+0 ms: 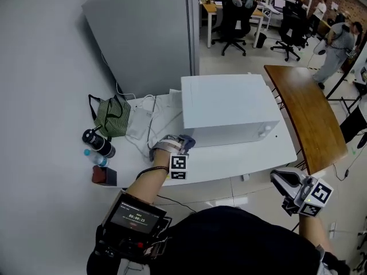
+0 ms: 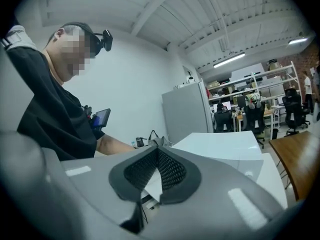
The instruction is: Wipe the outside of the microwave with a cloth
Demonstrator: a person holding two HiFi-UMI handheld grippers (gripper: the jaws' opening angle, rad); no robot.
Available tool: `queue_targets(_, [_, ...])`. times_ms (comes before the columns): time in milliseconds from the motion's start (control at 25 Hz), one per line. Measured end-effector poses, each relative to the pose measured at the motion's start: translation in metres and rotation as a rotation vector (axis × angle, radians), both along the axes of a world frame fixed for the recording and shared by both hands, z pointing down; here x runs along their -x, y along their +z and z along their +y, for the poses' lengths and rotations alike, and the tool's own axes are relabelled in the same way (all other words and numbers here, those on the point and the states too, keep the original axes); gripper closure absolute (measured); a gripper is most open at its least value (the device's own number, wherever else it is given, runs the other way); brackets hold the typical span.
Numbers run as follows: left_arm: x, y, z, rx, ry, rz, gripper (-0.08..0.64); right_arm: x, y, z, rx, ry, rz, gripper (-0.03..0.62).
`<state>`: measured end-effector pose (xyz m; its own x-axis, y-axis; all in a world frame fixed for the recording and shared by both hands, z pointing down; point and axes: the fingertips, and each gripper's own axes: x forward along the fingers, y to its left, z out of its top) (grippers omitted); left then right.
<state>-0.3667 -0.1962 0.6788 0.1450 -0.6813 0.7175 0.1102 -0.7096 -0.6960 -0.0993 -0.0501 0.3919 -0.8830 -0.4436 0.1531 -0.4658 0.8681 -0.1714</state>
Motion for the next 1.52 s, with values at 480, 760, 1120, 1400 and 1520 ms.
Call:
queue_targets(480, [-0.049,-0.008,-0.032,0.386,-1.049,1.55,0.503,-0.101,0.015,0.001,0.031,0.085,-0.068,0.588])
queue_targets(760, [-0.219,0.002,-0.072,0.425,-1.073,1.46,0.503,-0.281,0.044,-0.016,0.074,0.225,-0.092,0.588])
queue_targets(1120, [-0.355,-0.005,-0.097,0.488,-0.956,1.406,0.503,-0.382,0.049,0.0,0.103,0.341,-0.099,0.588])
queue_targets(1400, [-0.357,-0.01,-0.071,0.851,-0.645,1.585,0.5,-0.325,0.042,0.01,0.095,0.335,-0.049,0.588])
queue_targets(1520, [-0.28,0.006,-0.064,0.852,-0.652,1.532,0.5,-0.256,0.033,0.011,0.082,0.287,-0.012,0.588])
